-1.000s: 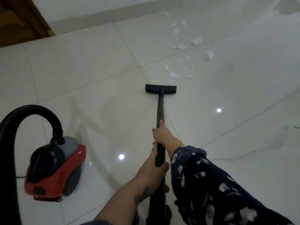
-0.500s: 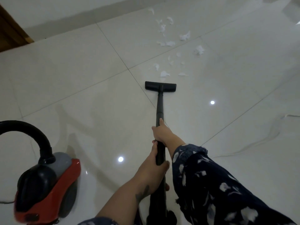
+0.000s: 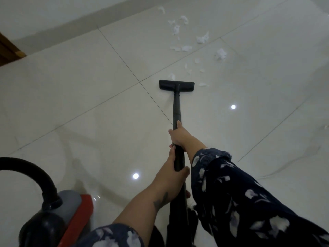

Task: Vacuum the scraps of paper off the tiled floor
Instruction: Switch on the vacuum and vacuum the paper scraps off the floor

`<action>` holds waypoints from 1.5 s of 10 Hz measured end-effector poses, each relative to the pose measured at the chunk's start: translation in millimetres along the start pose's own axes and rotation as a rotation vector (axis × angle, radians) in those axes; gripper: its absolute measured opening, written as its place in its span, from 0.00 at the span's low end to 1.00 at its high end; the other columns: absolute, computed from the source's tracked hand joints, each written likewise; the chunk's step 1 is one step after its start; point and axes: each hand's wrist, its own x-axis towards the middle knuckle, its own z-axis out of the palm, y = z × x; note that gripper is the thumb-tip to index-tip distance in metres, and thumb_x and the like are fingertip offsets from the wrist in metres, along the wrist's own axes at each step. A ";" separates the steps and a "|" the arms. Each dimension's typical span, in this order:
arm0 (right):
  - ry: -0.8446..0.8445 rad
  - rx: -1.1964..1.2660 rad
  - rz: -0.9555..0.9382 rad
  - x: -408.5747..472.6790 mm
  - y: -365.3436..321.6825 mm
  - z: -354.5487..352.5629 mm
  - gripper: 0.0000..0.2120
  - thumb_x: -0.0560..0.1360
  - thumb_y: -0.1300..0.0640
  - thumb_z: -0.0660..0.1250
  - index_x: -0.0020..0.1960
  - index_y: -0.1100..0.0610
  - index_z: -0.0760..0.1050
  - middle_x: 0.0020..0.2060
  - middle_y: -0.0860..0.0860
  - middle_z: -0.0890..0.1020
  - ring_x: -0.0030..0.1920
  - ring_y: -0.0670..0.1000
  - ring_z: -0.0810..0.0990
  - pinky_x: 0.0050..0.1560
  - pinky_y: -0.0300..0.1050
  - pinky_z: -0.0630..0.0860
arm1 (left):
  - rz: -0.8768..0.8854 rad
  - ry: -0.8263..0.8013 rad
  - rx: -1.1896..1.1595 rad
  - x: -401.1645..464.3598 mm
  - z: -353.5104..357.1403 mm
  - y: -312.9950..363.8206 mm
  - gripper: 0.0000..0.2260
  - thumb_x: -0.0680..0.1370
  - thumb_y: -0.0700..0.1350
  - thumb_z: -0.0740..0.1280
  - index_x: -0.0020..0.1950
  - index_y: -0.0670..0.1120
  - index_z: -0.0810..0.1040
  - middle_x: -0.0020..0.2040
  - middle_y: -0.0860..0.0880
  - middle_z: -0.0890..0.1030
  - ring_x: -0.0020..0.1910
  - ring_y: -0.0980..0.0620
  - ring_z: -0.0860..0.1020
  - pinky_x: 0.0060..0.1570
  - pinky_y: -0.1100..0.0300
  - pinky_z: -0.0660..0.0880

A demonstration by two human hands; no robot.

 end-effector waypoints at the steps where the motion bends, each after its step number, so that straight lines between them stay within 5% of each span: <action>1: 0.002 -0.032 0.007 20.0 -16.1 -11.3 0.30 0.80 0.58 0.55 0.78 0.52 0.45 0.70 0.64 0.67 0.66 0.64 0.72 0.66 0.58 0.72 | -0.003 0.005 0.005 19.7 -7.4 15.1 0.35 0.82 0.43 0.63 0.80 0.62 0.46 0.75 0.54 0.68 0.32 0.68 0.78 0.32 0.74 0.76; 2: 0.011 -0.045 0.002 40.8 -30.7 -23.6 0.29 0.81 0.58 0.55 0.78 0.53 0.45 0.70 0.63 0.67 0.66 0.63 0.72 0.66 0.57 0.71 | -0.015 -0.020 -0.010 41.4 -9.9 38.7 0.35 0.82 0.43 0.62 0.80 0.63 0.46 0.75 0.56 0.67 0.31 0.69 0.78 0.31 0.75 0.76; 3: 0.016 -0.035 0.011 61.4 -43.2 -36.8 0.29 0.81 0.58 0.55 0.78 0.51 0.45 0.70 0.63 0.67 0.67 0.63 0.72 0.66 0.58 0.71 | 0.010 0.024 0.006 65.4 -12.9 43.3 0.35 0.82 0.44 0.63 0.80 0.63 0.46 0.78 0.57 0.62 0.45 0.65 0.79 0.35 0.75 0.76; 4: 0.021 -0.135 0.068 76.1 -60.5 -53.9 0.30 0.82 0.55 0.53 0.78 0.49 0.41 0.71 0.60 0.67 0.65 0.61 0.72 0.66 0.53 0.70 | 0.043 0.045 0.038 83.4 -12.6 61.0 0.35 0.81 0.46 0.63 0.80 0.64 0.46 0.80 0.59 0.57 0.63 0.60 0.76 0.56 0.64 0.78; 6: -0.019 -0.322 0.034 110.3 -89.3 -94.0 0.28 0.82 0.57 0.51 0.78 0.50 0.43 0.74 0.57 0.62 0.62 0.58 0.74 0.67 0.55 0.71 | -0.010 0.047 -0.048 129.4 1.1 102.8 0.34 0.83 0.42 0.61 0.81 0.61 0.43 0.72 0.56 0.68 0.27 0.72 0.76 0.28 0.76 0.73; 7: -0.037 -0.423 0.029 129.7 -104.8 -109.4 0.26 0.82 0.59 0.50 0.78 0.51 0.49 0.77 0.55 0.55 0.66 0.59 0.72 0.67 0.53 0.70 | -0.008 0.062 -0.086 152.3 3.4 120.2 0.34 0.84 0.43 0.60 0.81 0.60 0.42 0.71 0.54 0.69 0.24 0.73 0.75 0.27 0.77 0.72; 9: -0.019 -0.411 0.028 167.1 -134.0 -134.2 0.29 0.82 0.56 0.52 0.78 0.49 0.40 0.74 0.56 0.63 0.64 0.59 0.74 0.66 0.55 0.71 | 0.009 0.081 -0.096 198.5 -8.1 141.6 0.33 0.84 0.42 0.60 0.81 0.61 0.44 0.80 0.53 0.60 0.26 0.72 0.76 0.29 0.77 0.73; 12: 0.005 -0.377 0.029 221.1 -182.1 -156.2 0.30 0.82 0.55 0.52 0.78 0.49 0.40 0.71 0.58 0.67 0.63 0.60 0.75 0.64 0.53 0.72 | 0.051 0.084 -0.067 258.6 -36.5 174.8 0.34 0.83 0.42 0.61 0.81 0.60 0.45 0.78 0.52 0.63 0.31 0.71 0.78 0.33 0.76 0.76; 13: 0.002 -0.450 0.005 238.2 -204.3 -163.3 0.26 0.82 0.59 0.51 0.78 0.53 0.48 0.77 0.55 0.56 0.66 0.60 0.71 0.65 0.52 0.71 | 0.054 0.090 -0.062 281.8 -51.8 189.4 0.34 0.83 0.42 0.61 0.81 0.61 0.45 0.78 0.53 0.64 0.30 0.71 0.78 0.33 0.75 0.75; 15: -0.016 -0.413 0.021 263.5 -252.7 -168.7 0.25 0.82 0.60 0.51 0.78 0.57 0.48 0.77 0.56 0.56 0.65 0.61 0.73 0.66 0.55 0.71 | 0.009 0.101 -0.055 310.7 -84.2 227.0 0.33 0.84 0.43 0.60 0.81 0.60 0.43 0.80 0.51 0.60 0.29 0.73 0.77 0.30 0.76 0.74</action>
